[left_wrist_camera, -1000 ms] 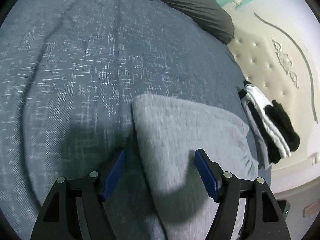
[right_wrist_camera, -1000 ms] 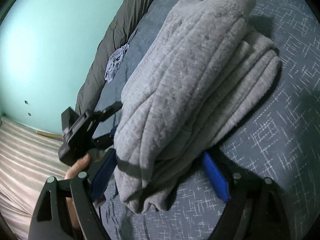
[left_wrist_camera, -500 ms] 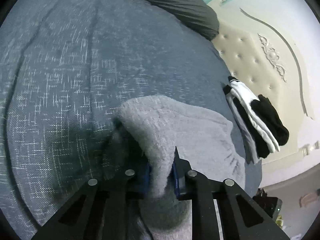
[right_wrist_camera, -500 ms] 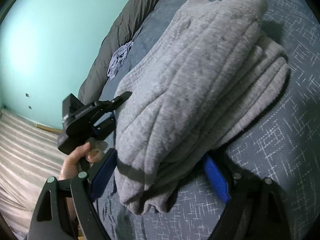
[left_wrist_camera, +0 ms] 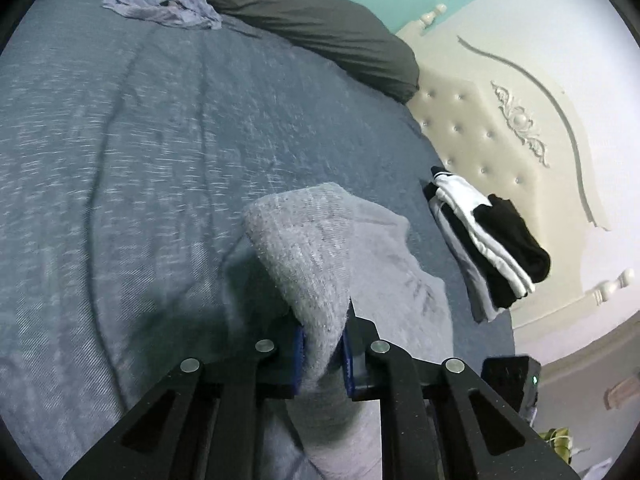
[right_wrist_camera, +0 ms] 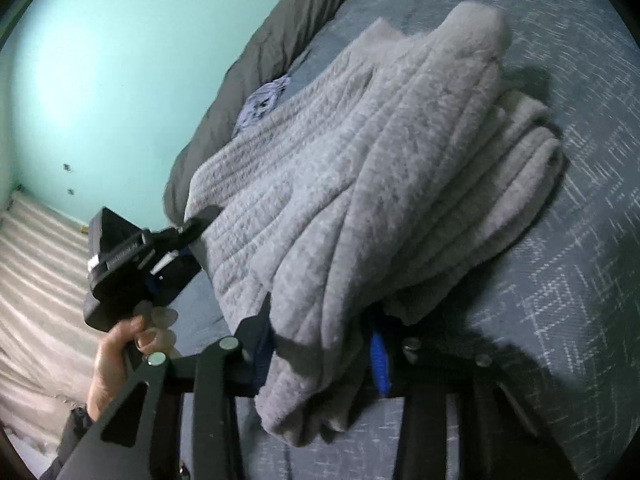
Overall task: Fold clothes
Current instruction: 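Grasp the folded grey sweatshirt edge with the left gripper while the right gripper grasps the other edge, then lift the folded grey sweatshirt with both grippers and hold it up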
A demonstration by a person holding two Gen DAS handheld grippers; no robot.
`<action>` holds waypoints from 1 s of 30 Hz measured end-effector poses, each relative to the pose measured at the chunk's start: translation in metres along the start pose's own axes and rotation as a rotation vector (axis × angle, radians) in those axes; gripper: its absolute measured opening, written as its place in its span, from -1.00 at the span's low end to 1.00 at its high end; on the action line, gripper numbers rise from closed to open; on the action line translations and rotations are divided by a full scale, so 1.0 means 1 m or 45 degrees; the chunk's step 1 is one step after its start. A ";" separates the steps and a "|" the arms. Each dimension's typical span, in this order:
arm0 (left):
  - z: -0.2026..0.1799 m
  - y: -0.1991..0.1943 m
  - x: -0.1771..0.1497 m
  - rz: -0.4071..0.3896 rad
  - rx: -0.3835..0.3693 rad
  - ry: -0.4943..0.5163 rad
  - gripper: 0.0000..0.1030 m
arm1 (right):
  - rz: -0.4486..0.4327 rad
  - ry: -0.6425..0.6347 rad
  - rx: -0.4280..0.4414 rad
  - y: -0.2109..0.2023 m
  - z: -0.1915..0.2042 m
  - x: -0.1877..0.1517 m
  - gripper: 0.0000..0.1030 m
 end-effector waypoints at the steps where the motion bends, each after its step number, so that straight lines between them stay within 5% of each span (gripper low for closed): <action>1: -0.001 -0.012 -0.006 -0.014 0.014 0.010 -0.71 | 0.009 -0.007 0.018 -0.001 0.003 -0.001 -0.26; 12: 0.014 -0.110 -0.083 -0.134 0.083 -0.082 -0.71 | 0.194 -0.201 0.124 0.004 0.048 -0.031 -0.29; 21: 0.025 -0.128 -0.130 -0.113 0.118 -0.123 -0.70 | 0.245 -0.292 -0.003 0.018 0.058 -0.046 -0.28; 25: 0.039 -0.135 -0.131 -0.092 0.131 -0.157 -0.62 | 0.248 -0.260 -0.037 0.011 0.051 -0.053 -0.13; 27: 0.048 -0.141 -0.130 -0.088 0.150 -0.177 -0.57 | 0.242 -0.245 -0.061 0.010 0.049 -0.051 0.12; 30: 0.062 -0.156 -0.123 -0.122 0.188 -0.203 -0.30 | 0.234 -0.202 -0.089 0.009 0.043 -0.049 0.27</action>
Point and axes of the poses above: each gripper's, at about its wrist camera, not at the fingertips, and y roughly the way its jaws point, z to its left, x to its top, the point moved 8 cm from there along y, roughly the way its jaws point, and after that the axes turned 10 degrees about -x, right-handed, at the moved point
